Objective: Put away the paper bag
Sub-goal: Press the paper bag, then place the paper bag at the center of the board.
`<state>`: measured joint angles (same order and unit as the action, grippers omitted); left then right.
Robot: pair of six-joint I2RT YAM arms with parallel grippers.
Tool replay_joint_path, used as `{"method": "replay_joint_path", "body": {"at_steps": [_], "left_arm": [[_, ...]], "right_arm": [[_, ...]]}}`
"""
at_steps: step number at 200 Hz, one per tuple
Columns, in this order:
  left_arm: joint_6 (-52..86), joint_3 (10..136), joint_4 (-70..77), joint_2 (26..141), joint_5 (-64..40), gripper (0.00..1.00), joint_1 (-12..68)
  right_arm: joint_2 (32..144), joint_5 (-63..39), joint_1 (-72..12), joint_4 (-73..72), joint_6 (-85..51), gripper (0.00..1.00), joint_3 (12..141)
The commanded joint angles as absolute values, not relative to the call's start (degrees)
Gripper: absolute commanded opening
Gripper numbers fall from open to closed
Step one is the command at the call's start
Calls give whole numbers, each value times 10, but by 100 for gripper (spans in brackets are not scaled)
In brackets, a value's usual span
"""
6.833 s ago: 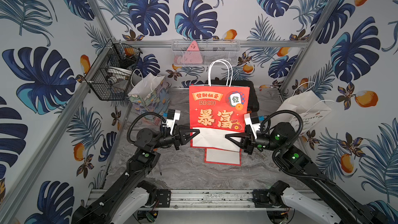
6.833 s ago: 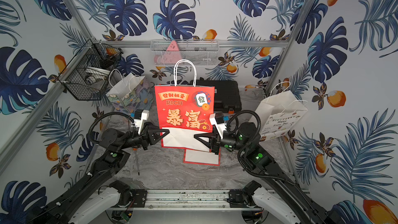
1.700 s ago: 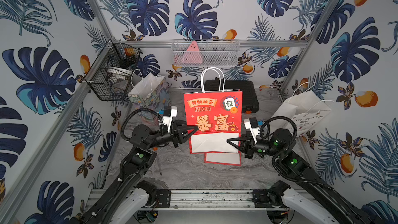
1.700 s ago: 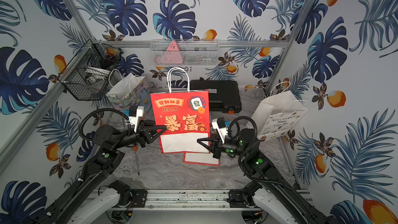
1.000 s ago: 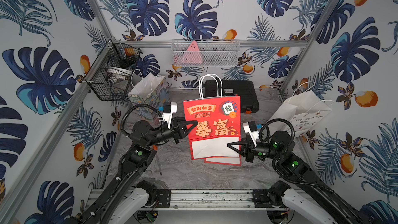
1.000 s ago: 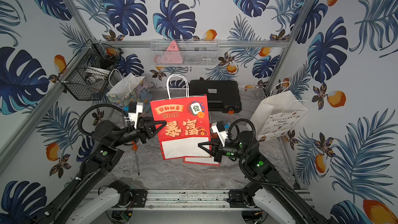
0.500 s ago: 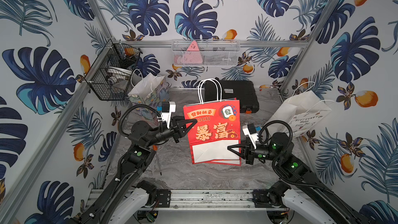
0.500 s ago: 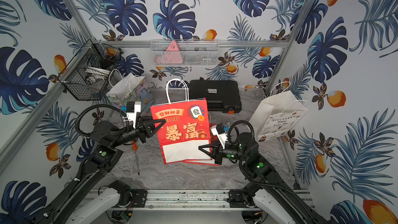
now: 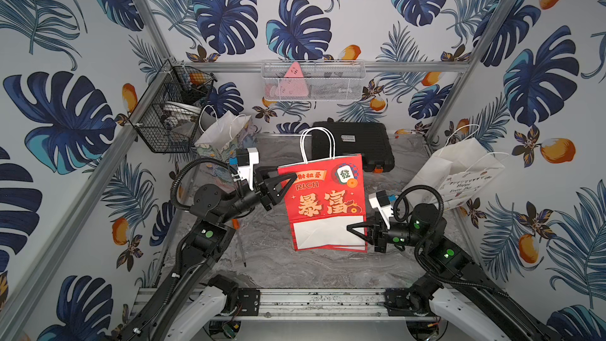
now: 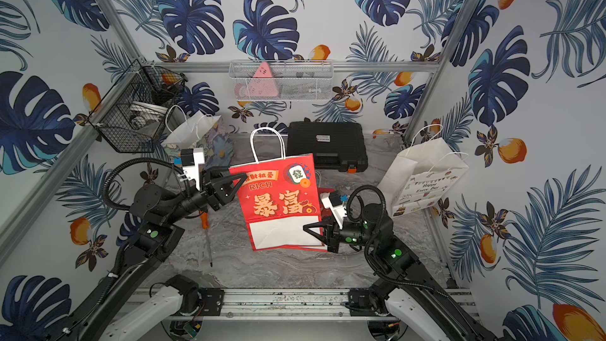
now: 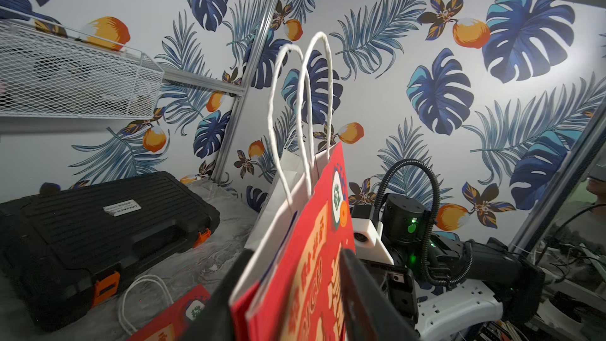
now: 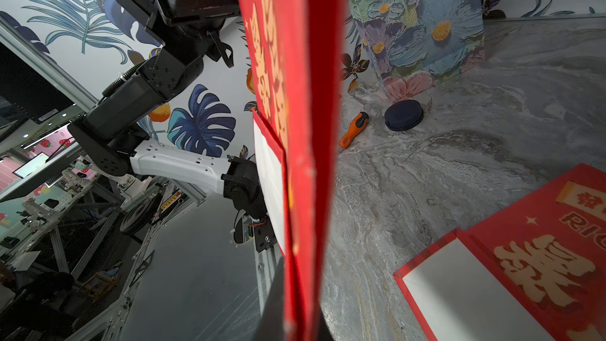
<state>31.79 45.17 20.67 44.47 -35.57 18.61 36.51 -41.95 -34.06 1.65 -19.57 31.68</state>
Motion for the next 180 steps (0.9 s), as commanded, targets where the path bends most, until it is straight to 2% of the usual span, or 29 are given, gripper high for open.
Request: {"method": "replay_joint_path", "body": {"at_steps": [1,27,43,78,126,180], "left_arm": [[251,469,86,421,-235,99,185],[199,494,-73,408,-105,99,185],[204,496,-121,410,-72,99,185],[256,455,-139,410,-109,99,185],[325,374,-102,404,-160,99,185],[339,357,-101,451,-200,99,185]], "right_arm": [[367,-328,-341,101,-229,0,334],[433,-249,-341,231,-271,0,380],[486,-221,-341,276,-281,0,410],[558,-198,-330,206,-310,0,400],[663,-256,-292,106,-332,0,377],[743,-152,-289,223,-308,2,393]]}}
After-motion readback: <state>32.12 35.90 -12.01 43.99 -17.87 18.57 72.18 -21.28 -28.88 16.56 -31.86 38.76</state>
